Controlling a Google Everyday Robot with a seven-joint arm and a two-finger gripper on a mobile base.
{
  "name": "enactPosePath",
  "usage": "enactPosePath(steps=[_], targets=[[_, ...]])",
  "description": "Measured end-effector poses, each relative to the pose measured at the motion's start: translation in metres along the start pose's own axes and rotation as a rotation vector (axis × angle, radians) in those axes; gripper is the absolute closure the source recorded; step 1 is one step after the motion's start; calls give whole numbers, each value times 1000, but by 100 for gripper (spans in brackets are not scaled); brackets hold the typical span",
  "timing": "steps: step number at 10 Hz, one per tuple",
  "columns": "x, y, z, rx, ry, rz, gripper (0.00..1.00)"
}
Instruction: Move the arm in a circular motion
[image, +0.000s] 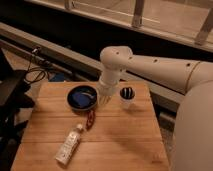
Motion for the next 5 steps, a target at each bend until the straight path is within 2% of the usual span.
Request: enactPosePath(steps=[1, 2, 3, 4, 5], targets=[[-4, -2, -7, 49, -15, 27, 82], [-7, -4, -11, 76, -20, 42, 76], [-6, -6, -9, 72, -15, 29, 76], [-3, 0, -6, 55, -13, -1, 84], [-4, 13, -8, 62, -22, -16, 94]])
